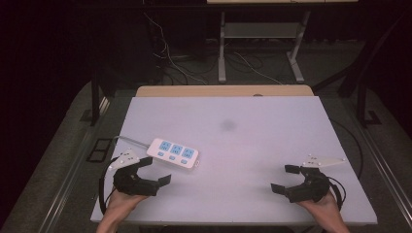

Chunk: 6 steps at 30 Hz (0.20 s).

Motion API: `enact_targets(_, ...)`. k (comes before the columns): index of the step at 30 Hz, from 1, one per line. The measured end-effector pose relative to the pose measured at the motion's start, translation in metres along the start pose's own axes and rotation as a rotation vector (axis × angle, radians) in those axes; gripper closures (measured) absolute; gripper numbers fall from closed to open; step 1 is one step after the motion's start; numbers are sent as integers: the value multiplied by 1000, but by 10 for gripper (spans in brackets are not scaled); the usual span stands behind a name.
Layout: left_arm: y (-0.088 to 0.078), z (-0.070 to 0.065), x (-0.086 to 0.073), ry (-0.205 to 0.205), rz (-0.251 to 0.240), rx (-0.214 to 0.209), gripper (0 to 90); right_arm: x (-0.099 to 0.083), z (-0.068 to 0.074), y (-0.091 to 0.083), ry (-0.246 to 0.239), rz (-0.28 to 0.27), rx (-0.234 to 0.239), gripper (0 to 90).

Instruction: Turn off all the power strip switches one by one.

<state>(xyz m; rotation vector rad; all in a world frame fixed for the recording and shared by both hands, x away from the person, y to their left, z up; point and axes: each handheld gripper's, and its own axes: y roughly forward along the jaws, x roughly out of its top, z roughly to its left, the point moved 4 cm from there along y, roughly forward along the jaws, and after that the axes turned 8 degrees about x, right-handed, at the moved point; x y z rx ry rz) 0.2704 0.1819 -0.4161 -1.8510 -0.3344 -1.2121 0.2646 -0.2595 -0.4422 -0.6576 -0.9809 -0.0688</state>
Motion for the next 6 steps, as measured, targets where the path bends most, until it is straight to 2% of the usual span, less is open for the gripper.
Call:
enact_targets(2,5,-2,-4,11,12,20,0,0,0,0,1,1,0,7)
enact_targets(6,17,-5,-17,1,57,-2,0,-1,0,0,-1,5,2,7)
